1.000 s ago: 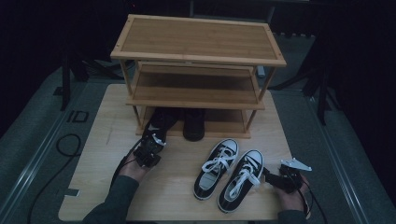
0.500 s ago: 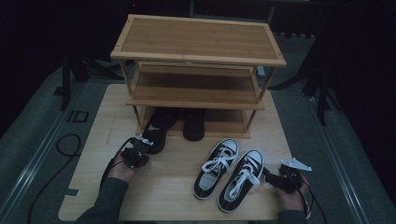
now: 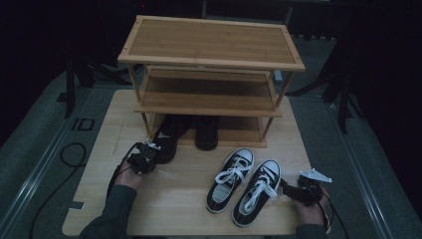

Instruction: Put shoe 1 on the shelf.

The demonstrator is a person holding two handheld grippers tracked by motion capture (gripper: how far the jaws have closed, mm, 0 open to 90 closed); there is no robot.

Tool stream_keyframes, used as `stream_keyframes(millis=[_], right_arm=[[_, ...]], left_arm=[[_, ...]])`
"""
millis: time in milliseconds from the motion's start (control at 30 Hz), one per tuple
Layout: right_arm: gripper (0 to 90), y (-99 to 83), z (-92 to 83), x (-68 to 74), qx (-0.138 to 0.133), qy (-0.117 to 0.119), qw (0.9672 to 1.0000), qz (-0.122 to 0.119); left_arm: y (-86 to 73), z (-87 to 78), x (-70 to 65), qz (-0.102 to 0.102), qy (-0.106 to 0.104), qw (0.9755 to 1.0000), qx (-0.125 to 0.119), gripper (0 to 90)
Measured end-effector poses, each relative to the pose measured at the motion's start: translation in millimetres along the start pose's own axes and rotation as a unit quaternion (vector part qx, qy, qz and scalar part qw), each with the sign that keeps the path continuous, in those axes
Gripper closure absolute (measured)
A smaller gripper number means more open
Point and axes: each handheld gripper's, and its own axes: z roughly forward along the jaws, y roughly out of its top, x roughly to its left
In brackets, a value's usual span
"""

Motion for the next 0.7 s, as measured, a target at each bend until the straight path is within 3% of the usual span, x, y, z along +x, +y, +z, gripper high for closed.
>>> stream_keyframes(millis=[300, 700], right_arm=[[21.5, 0.0, 0.0, 0.0, 0.0, 0.0, 1.0, 0.0], [21.5, 0.0, 0.0, 0.0, 0.0, 0.0, 1.0, 0.0]], left_arm=[[12.5, 3.8, 0.5, -0.013, -0.003, 0.9999, -0.007, 88.2], [36.6, 9.4, -19.4, 0.012, -0.006, 0.9998, -0.011, 88.3]])
